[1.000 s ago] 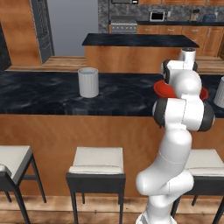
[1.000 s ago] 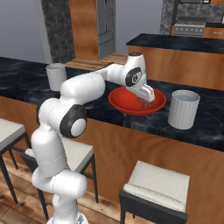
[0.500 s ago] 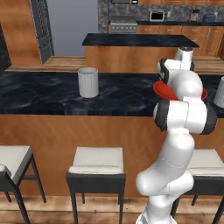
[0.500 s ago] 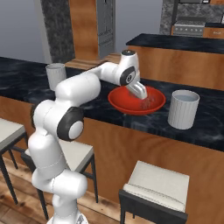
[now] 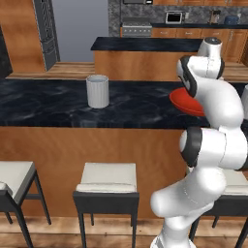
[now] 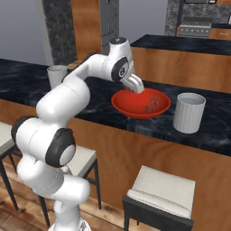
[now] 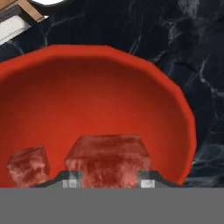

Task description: There are four ice cubes in the ice bowl. Place two ice cubes in each glass of water.

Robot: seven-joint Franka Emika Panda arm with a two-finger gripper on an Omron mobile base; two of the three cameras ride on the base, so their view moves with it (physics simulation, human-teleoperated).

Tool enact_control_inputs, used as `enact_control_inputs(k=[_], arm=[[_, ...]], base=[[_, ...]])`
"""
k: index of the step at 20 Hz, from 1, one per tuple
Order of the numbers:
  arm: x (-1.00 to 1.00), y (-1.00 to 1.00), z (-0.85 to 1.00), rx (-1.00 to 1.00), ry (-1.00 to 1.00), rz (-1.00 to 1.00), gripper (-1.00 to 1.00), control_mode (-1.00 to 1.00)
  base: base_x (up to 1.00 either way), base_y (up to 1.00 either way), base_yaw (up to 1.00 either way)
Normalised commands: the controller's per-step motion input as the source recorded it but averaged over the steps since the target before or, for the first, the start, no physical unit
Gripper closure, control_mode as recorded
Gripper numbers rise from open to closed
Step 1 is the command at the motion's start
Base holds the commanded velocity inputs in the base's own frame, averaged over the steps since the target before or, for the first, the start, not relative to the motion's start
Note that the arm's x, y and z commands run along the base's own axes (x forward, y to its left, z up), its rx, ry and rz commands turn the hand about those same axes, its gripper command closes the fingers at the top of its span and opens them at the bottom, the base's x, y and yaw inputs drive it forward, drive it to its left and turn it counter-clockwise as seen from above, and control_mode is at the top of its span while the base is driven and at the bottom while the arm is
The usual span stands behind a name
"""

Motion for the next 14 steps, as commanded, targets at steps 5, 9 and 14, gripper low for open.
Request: enact_control_inputs(k=[5,9,14], arm=[[-0.33,0.88,0.48,-0.01,-0.01,0.27,1.00,-1.00],[0.06,1.00,0.13,0.00,0.05,0.34,1.00,-1.00],[0.32,1.00,0.11,-0.02,0.10,0.37,1.00,-1.00]], base=[[0.00,0.00,0.00],[0.00,0.00,0.00],[0.00,0.00,0.00]])
